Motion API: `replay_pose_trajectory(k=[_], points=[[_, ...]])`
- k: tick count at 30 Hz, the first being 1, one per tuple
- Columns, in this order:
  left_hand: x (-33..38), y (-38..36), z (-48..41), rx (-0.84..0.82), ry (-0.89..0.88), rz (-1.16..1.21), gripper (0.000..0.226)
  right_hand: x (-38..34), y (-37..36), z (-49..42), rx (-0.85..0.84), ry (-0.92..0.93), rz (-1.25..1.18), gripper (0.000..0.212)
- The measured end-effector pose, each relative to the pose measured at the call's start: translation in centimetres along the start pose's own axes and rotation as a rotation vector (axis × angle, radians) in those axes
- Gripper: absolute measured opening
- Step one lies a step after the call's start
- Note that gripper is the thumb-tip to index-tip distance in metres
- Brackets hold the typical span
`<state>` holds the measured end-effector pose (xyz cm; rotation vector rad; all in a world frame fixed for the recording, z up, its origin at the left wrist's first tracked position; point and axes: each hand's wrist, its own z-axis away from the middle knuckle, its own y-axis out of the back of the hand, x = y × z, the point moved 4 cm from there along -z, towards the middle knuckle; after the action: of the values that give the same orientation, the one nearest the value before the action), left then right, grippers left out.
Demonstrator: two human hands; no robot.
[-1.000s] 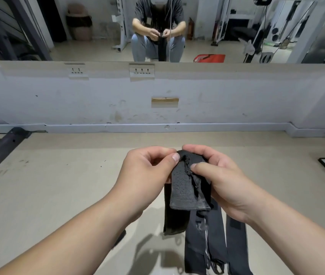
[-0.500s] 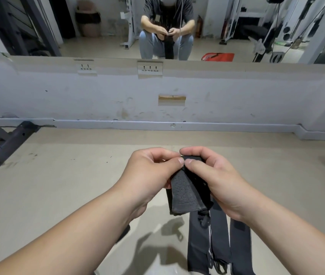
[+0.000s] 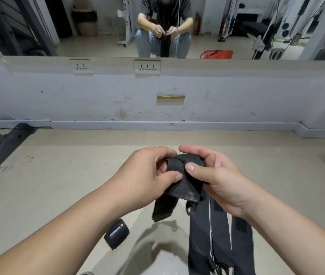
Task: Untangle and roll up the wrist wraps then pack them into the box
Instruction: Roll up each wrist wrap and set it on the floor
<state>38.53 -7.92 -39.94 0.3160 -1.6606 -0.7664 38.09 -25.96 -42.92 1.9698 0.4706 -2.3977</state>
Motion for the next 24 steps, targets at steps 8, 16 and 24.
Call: replay_pose_trajectory(k=[8,16,24], points=[[-0.4,-0.3,0.2,0.012,-0.031,-0.095,0.011,-0.7,0.1,0.5,-0.035,0.155,0.810,0.032],[-0.2,0.0,0.4,0.020,-0.002,0.081,0.016,-1.3,-0.3,0.5,0.005,0.219,0.596,0.017],[0.0,0.0,0.4,0.049,0.012,0.204,0.015,-1.5,-1.2,0.6,0.046,0.290,0.470,0.019]])
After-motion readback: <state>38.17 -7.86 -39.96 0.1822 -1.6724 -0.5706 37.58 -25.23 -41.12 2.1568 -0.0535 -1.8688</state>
